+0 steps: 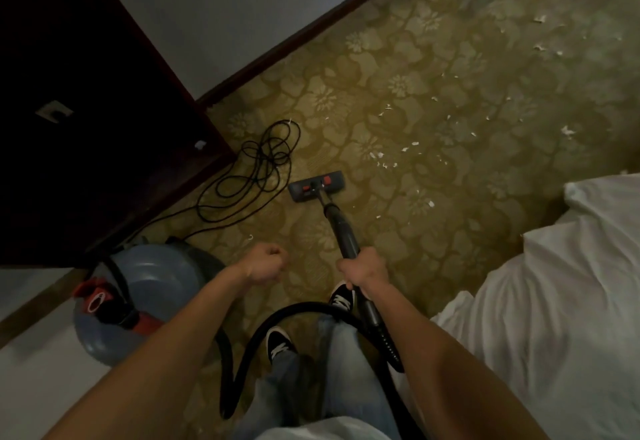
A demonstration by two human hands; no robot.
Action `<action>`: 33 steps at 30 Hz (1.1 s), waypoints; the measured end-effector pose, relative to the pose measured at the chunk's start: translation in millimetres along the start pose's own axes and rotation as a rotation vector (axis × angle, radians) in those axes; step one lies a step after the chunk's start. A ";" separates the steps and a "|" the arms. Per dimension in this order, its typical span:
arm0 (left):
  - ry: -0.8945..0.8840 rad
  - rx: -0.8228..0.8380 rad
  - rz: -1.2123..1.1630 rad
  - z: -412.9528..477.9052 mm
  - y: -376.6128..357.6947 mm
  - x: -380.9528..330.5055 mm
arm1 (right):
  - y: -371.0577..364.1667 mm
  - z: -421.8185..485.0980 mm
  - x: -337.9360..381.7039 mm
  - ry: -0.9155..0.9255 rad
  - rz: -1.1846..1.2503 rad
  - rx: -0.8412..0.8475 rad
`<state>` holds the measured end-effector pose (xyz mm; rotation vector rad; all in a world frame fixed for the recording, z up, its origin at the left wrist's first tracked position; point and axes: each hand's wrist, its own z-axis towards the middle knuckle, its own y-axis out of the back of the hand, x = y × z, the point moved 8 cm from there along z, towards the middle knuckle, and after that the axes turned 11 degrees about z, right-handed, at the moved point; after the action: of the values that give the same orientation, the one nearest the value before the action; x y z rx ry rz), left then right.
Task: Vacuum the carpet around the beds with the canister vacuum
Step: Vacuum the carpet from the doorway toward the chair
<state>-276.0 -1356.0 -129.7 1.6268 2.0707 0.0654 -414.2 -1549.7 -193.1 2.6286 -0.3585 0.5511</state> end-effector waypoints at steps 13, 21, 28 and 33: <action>-0.070 -0.055 0.062 1.6 4.6 -6.1 | -4.6 3.6 -17.1 -0.005 0.093 -0.010; -0.078 -0.010 0.108 -17.3 -12.9 28.6 | -16.7 -40.9 -80.6 -0.091 0.087 -0.050; -0.114 -0.003 0.102 -29.9 -26.5 43.3 | -33.2 -76.0 -115.7 -0.116 0.103 -0.047; -0.117 0.039 0.050 -36.6 -31.9 63.1 | -59.4 -92.6 -121.3 -0.075 0.017 -0.004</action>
<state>-329.7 -1297.3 -130.8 1.6654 1.9547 -0.0517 -532.0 -1436.0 -189.7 2.6494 -0.4056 0.4577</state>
